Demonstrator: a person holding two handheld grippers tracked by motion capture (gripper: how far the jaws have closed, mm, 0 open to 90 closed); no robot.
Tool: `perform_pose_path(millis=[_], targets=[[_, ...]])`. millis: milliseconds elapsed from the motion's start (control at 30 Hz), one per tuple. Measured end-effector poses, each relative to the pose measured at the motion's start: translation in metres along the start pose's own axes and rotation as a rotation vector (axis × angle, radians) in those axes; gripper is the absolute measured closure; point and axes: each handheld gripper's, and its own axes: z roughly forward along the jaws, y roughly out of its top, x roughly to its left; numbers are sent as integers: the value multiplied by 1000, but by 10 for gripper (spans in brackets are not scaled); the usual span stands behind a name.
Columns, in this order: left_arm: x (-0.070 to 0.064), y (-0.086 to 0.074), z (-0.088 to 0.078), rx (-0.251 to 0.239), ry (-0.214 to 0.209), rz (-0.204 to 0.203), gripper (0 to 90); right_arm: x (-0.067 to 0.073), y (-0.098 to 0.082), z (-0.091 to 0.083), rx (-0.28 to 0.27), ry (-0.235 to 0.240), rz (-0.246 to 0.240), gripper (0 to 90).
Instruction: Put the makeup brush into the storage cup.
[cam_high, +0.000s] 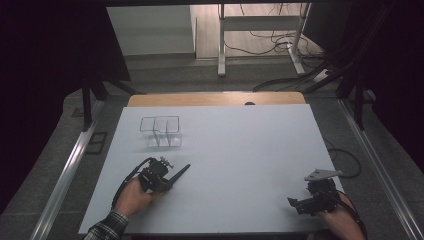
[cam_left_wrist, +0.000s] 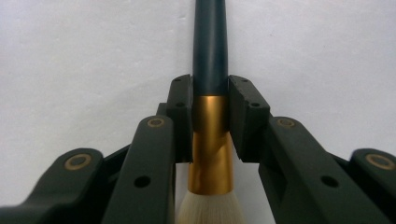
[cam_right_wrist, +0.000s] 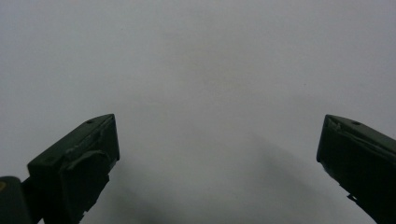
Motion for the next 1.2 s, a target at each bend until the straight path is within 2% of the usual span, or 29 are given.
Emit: perform_pose_path(millis=[167, 200, 267, 300, 567, 667, 767, 1200], targets=[[2, -2, 0, -22, -9, 9, 727, 0, 0, 0, 0, 1, -1, 0], [3, -3, -1, -34, 10, 0, 727, 0, 0, 0, 1, 2, -1, 0], [5, -3, -2, -32, 10, 0, 727, 1, 0, 0, 1, 2, -2, 0], [8, -3, -3, -49, -12, -17, 727, 1, 0, 0, 1, 2, -1, 0], [9, -5, -8, -93, -35, -30, 728, 1, 0, 0, 1, 3, -2, 0], [9, -5, -10, -100, -52, -26, 728, 1, 0, 0, 2, 3, -2, 0], [8, -5, -10, -102, -52, -17, 729, 1, 0, 0, 3, 3, -2, 0], [5, -5, -21, -181, -64, -1, 729, 1, 0, 0, 2, 3, -2, 0]])
